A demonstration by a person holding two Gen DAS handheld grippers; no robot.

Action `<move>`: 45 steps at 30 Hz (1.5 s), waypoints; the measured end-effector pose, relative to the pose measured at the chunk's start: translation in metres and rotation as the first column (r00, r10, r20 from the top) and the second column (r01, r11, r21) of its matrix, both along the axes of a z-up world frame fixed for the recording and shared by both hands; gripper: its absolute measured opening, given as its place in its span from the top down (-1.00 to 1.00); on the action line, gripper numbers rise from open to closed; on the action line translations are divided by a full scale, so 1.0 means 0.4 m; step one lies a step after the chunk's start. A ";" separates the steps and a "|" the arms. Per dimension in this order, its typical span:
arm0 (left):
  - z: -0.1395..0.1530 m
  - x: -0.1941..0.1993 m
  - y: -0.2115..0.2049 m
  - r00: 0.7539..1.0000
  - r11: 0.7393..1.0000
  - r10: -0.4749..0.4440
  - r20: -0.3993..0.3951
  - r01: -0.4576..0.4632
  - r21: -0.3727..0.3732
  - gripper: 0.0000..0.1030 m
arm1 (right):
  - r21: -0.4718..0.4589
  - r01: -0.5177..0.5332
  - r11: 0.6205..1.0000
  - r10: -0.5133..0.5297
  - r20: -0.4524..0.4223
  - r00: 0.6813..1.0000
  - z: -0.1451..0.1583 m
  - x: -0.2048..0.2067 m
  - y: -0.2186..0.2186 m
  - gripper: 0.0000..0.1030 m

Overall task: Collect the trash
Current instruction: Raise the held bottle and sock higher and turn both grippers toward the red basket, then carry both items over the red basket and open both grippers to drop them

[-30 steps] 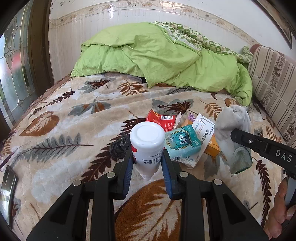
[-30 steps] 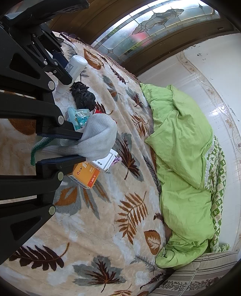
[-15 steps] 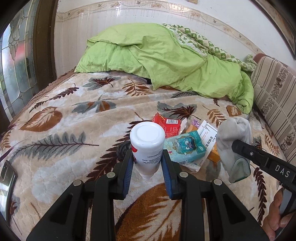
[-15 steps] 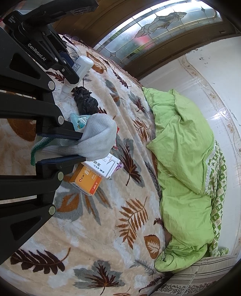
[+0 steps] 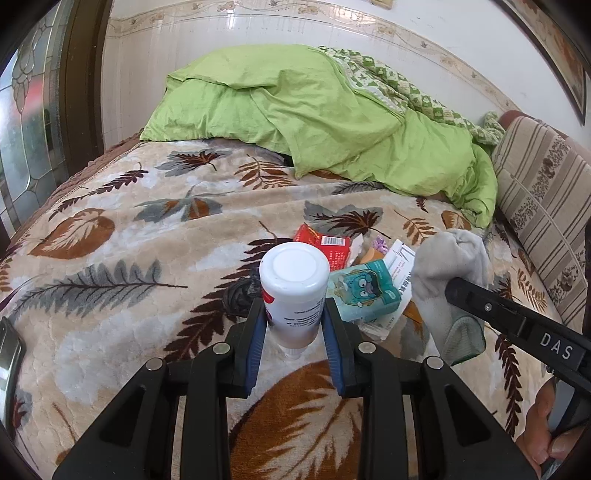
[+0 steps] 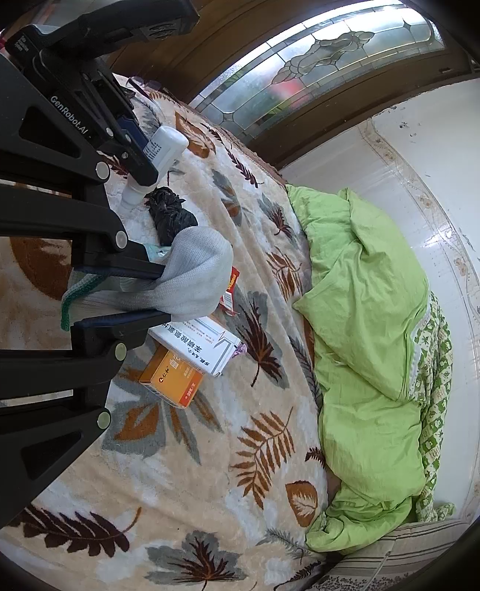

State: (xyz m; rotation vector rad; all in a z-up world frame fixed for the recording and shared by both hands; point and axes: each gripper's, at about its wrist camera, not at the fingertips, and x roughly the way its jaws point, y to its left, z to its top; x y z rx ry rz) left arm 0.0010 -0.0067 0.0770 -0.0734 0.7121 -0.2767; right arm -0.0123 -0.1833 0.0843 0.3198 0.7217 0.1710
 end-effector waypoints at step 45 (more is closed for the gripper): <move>0.113 -0.731 -0.795 0.560 0.563 -0.825 -0.077 0.826 -0.030 -0.01 | 0.090 0.751 0.654 -0.747 -0.080 0.660 0.090 -1.086 -0.704 -0.12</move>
